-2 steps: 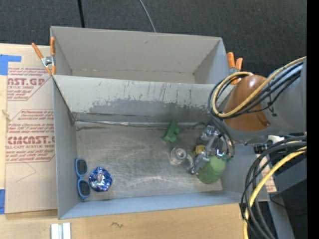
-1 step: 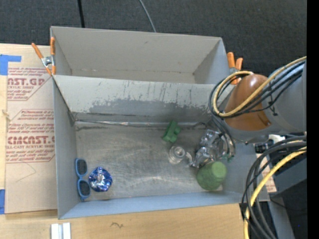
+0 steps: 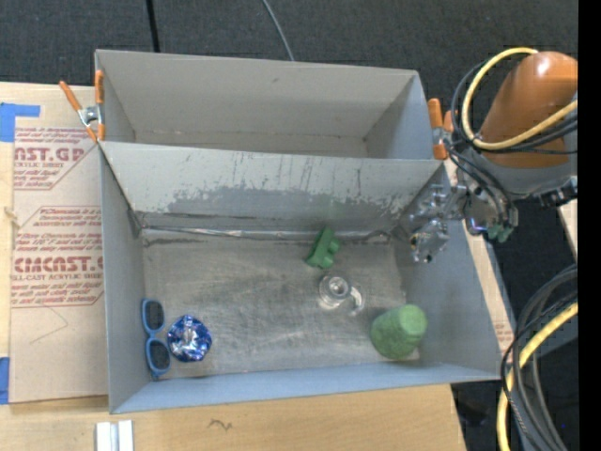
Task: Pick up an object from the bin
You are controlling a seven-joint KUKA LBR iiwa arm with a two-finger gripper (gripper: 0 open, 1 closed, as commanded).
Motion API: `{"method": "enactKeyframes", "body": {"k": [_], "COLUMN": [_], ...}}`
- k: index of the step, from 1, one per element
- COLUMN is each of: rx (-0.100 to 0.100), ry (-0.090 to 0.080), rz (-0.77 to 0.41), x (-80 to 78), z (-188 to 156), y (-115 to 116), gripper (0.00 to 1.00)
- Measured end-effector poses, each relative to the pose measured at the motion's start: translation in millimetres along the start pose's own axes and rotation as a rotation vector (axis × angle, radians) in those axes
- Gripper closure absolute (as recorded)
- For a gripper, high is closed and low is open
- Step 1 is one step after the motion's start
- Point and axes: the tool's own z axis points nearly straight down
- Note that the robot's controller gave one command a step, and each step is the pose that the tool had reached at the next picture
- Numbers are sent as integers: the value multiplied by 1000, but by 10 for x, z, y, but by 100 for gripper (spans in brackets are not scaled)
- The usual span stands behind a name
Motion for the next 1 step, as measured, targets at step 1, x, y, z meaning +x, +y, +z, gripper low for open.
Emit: {"method": "enactKeyframes", "body": {"k": [1], "rx": [0], "ry": [-2], "rz": [-15], "x": [-1], "z": [-711], "y": [44], "gripper": [100]}}
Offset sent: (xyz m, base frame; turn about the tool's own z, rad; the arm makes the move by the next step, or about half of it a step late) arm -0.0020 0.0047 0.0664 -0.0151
